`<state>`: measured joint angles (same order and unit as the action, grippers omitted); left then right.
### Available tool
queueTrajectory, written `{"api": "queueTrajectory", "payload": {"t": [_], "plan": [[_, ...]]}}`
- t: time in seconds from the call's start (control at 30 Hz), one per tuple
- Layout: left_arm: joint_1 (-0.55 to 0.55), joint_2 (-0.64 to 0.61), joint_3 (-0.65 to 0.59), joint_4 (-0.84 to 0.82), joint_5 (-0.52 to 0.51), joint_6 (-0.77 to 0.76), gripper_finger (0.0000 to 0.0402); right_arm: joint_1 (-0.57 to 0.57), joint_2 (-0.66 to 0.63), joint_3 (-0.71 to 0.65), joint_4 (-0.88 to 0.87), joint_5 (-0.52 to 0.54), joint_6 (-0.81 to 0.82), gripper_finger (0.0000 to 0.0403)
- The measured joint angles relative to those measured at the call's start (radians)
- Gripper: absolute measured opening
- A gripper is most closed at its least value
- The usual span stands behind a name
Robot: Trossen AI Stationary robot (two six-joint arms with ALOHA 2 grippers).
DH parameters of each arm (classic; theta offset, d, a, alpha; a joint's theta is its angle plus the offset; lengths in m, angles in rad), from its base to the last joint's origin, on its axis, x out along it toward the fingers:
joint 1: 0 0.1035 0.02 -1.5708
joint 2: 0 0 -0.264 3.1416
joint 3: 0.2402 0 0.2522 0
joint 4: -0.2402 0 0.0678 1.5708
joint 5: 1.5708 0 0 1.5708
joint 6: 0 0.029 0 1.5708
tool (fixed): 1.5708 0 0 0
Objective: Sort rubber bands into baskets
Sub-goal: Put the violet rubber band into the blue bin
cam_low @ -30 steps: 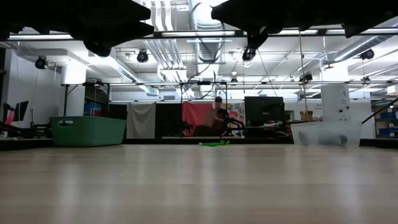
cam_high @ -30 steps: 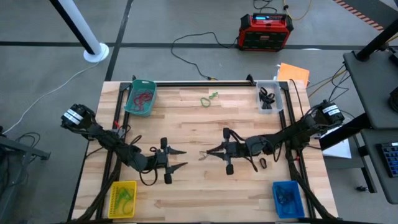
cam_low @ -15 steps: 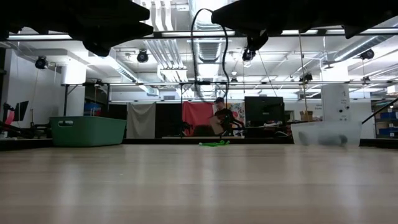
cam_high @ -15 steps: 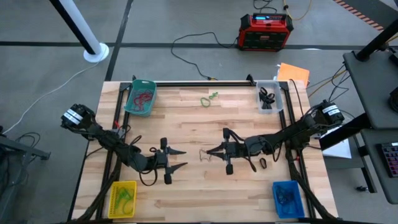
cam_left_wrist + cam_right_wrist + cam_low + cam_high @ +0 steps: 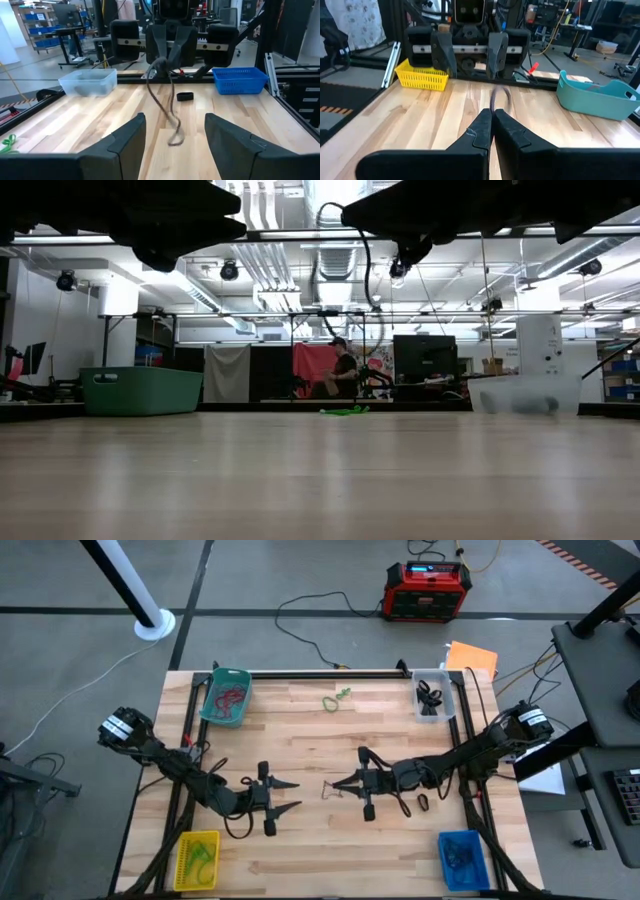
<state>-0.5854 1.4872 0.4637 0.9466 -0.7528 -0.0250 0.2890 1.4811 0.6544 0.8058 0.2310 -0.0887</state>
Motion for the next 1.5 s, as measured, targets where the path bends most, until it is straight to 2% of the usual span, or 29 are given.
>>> {"api": "queueTrajectory", "payload": {"t": [0.5, 0.57, 0.63, 0.7, 0.8, 0.9, 1.03, 1.13, 1.3, 1.5], "plan": [[0.0, 0.0, 0.0, -0.006, 0.003, -0.01, 0.0187, 0.001, 0.0, -0.002, -0.072, -0.008, 0.009, 0.0009], [0.0, 0.0, 0.0, -0.006, 0.003, -0.011, 0.0187, 0.0, -0.006, 0.002, -0.106, -0.067, 0.032, 0.0009], [0.0, 0.0, 0.0, -0.006, 0.003, -0.011, 0.0187, 0.0, -0.022, 0.024, -0.175, -0.182, 0.076, 0.0009], [0.0, 0.0, 0.0, -0.006, 0.003, -0.011, 0.0187, 0.0, -0.048, 0.064, -0.303, -0.352, 0.131, 0.0009], [0.0, 0.0, 0.0, -0.006, 0.003, -0.011, 0.0187, 0.001, -0.072, 0.16, -0.591, -0.591, 0.274, 0.0009], [0.0, 0.0, 0.0, -0.006, 0.003, -0.011, 0.0187, 0.025, -0.073, 0.282, -0.942, -0.726, 0.44, 0.0009], [0.0, 0.0, 0.0, -0.006, 0.003, -0.016, 0.0187, 0.105, -0.062, 0.431, -1.379, -0.74, 0.561, 0.0009], [0.0, 0.0, 0.0, -0.006, 0.003, -0.022, 0.0187, 0.178, -0.059, 0.493, -1.601, -0.738, 0.711, 0.0009], [0.0, 0.0, 0.0, -0.012, 0.003, -0.031, 0.0187, 0.309, -0.069, 0.546, -1.724, -0.725, 1.01, 0.0009], [0.0, 0.0, 0.0, -0.035, 0.004, -0.05, 0.0187, 0.479, -0.07, 0.539, -1.86, -0.691, 1.409, 0.0009]]}}
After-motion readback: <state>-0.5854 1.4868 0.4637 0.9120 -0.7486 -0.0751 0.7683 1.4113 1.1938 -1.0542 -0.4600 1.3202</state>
